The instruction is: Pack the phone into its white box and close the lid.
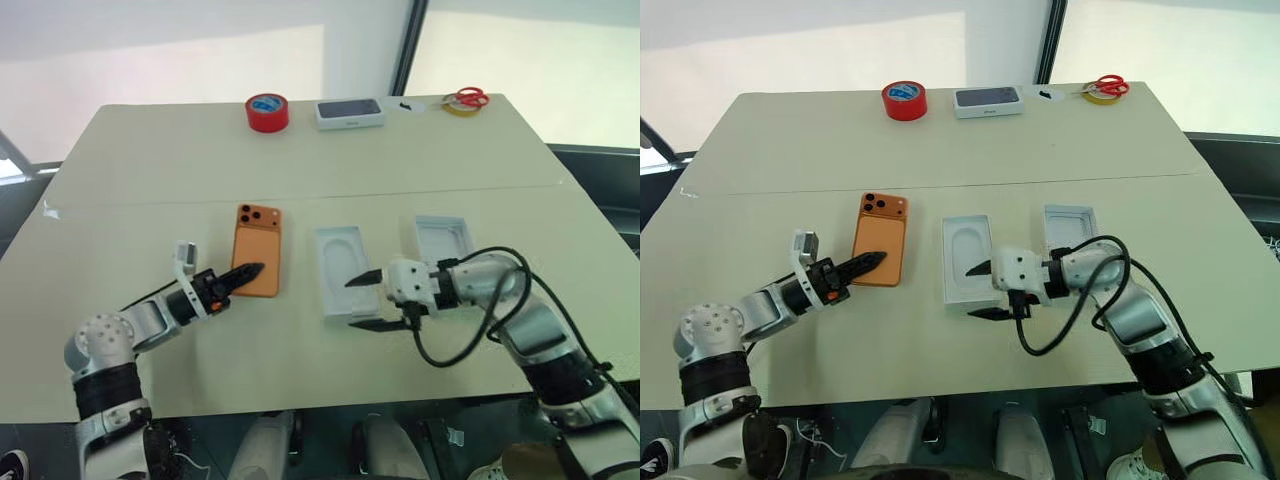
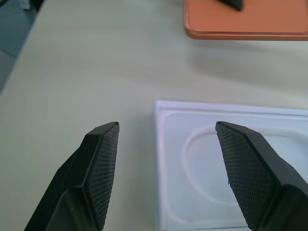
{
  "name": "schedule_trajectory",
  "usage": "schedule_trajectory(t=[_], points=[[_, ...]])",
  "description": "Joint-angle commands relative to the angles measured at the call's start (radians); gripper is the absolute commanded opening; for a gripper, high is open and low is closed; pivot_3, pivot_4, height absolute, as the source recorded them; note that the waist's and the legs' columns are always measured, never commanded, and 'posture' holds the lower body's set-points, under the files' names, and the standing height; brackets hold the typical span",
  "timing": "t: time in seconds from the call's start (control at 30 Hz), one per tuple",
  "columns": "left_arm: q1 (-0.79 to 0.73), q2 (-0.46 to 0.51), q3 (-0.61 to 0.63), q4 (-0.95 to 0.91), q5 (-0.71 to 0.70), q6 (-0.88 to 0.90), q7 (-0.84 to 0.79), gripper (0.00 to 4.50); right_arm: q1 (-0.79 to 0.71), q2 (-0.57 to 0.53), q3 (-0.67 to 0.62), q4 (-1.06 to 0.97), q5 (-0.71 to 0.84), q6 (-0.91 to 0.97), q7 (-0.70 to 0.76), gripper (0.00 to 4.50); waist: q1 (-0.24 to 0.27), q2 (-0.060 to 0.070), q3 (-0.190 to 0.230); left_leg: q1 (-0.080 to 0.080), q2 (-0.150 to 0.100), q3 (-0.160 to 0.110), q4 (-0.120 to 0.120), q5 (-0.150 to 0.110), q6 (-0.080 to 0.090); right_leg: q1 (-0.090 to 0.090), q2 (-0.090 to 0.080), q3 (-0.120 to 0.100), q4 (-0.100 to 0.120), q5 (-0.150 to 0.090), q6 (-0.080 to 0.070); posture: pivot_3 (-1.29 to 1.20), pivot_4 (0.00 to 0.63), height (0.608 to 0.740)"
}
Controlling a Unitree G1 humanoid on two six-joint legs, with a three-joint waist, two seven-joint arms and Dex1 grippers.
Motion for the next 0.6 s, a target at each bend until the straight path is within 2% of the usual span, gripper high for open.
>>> schedule_trajectory(t=[0.03,0.1,0.17,0.37,0.47,0.6], points=[[-0.011,-0.004,-0.004,-0.059,-0.034,-0.044,0.018,0.00,0.007,0.001,0.009,-0.017,-0.025,-0.041,-0.029,3.34,0.001,0.000,0.000,0.000,0.000,0.000,0.000,0.000,0.000,0.000,0.000,0.000,0.000,0.000,0.000,0.00,0.150,0.738],[-0.010,-0.003,-0.022,-0.061,-0.030,-0.059,0.023,0.00,0.006,0.010,0.024,0.011,-0.060,-0.053,-0.058,3.34,0.002,0.000,0.000,0.000,0.000,0.000,0.000,0.000,0.000,0.000,0.000,0.000,-0.001,0.000,0.000,0.00,0.150,0.738],[-0.014,-0.002,-0.028,-0.059,-0.035,-0.068,0.033,0.00,0.011,0.012,0.036,0.031,-0.087,-0.079,-0.077,2.81,0.003,0.000,0.000,-0.001,0.000,0.000,0.001,0.000,0.000,0.000,0.000,0.000,-0.001,0.000,0.000,0.00,0.150,0.738],[-0.012,0.011,-0.040,-0.056,-0.048,-0.078,0.043,0.00,0.021,0.013,0.045,0.047,-0.091,-0.083,-0.089,2.81,0.006,-0.001,0.001,-0.001,0.000,0.000,0.001,0.000,0.000,0.000,0.000,0.000,-0.001,0.000,0.000,0.00,0.150,0.738],[-0.011,0.008,-0.048,-0.068,-0.057,-0.079,0.051,0.00,0.016,0.017,0.042,0.057,-0.104,-0.098,-0.109,1.93,0.005,-0.001,0.001,-0.001,0.000,0.000,0.001,0.000,0.000,0.000,0.000,0.000,-0.001,0.000,0.000,0.00,0.150,0.738],[-0.009,0.008,-0.052,-0.072,-0.066,-0.076,0.059,0.00,0.019,0.018,0.042,0.062,-0.098,-0.097,-0.107,1.93,0.006,-0.001,0.001,-0.001,0.000,0.000,0.001,0.000,0.000,0.000,0.000,0.000,-0.001,0.000,0.000,0.00,0.150,0.738]])
